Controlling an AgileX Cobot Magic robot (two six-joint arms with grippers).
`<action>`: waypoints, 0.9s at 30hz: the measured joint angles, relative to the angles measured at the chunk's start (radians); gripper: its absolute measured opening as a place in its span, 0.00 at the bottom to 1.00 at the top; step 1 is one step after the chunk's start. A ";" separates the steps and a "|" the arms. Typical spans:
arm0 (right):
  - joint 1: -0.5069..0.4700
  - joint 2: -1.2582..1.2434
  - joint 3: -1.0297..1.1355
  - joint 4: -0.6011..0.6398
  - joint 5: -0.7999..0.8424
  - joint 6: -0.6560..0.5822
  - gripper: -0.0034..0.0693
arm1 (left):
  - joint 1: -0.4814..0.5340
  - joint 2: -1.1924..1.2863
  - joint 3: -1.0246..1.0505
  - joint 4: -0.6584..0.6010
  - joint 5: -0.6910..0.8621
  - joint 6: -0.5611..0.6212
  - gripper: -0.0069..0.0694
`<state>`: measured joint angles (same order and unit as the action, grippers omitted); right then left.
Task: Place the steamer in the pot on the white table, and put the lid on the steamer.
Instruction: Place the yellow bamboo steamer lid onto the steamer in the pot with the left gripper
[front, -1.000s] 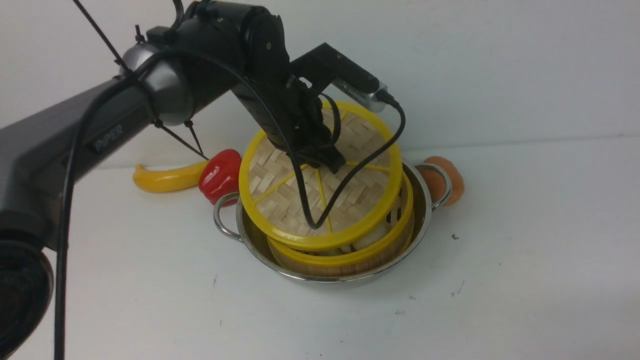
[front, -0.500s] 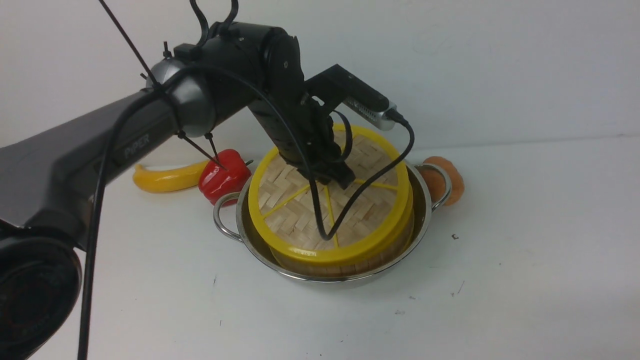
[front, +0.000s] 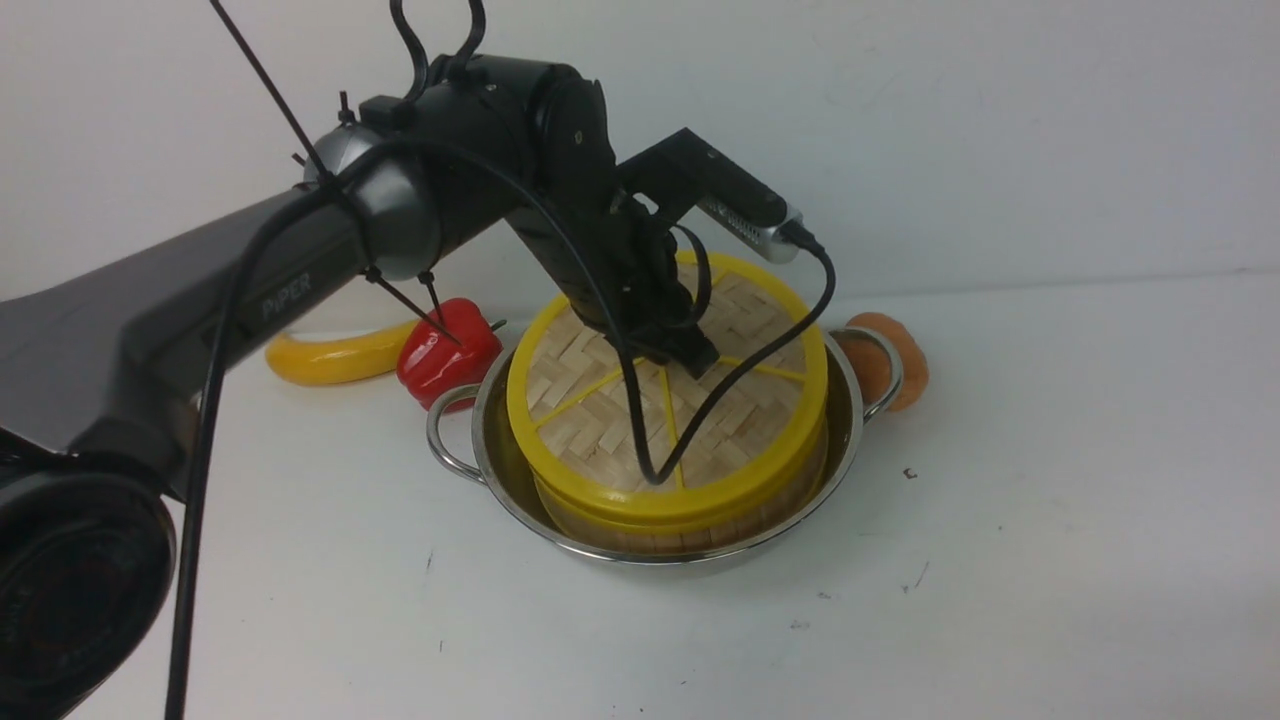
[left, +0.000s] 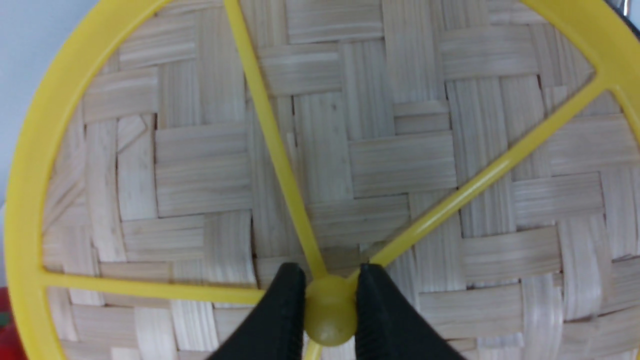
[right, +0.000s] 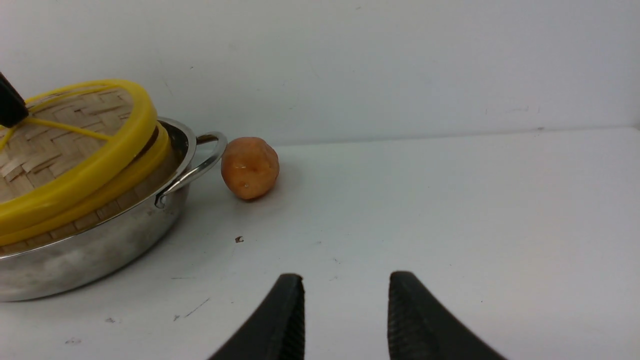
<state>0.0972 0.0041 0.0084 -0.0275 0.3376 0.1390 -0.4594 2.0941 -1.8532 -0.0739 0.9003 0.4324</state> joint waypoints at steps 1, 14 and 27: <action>0.000 0.000 0.000 0.000 0.000 0.000 0.39 | 0.000 0.002 0.000 0.000 -0.003 0.003 0.24; 0.000 0.000 0.000 0.000 0.000 0.000 0.39 | 0.000 0.022 -0.003 0.005 -0.086 0.035 0.42; 0.000 0.000 0.000 0.000 0.000 0.000 0.39 | 0.000 -0.040 -0.095 0.167 0.084 -0.068 0.92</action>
<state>0.0972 0.0041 0.0084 -0.0275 0.3376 0.1390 -0.4594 2.0539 -1.9484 0.0927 0.9846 0.3647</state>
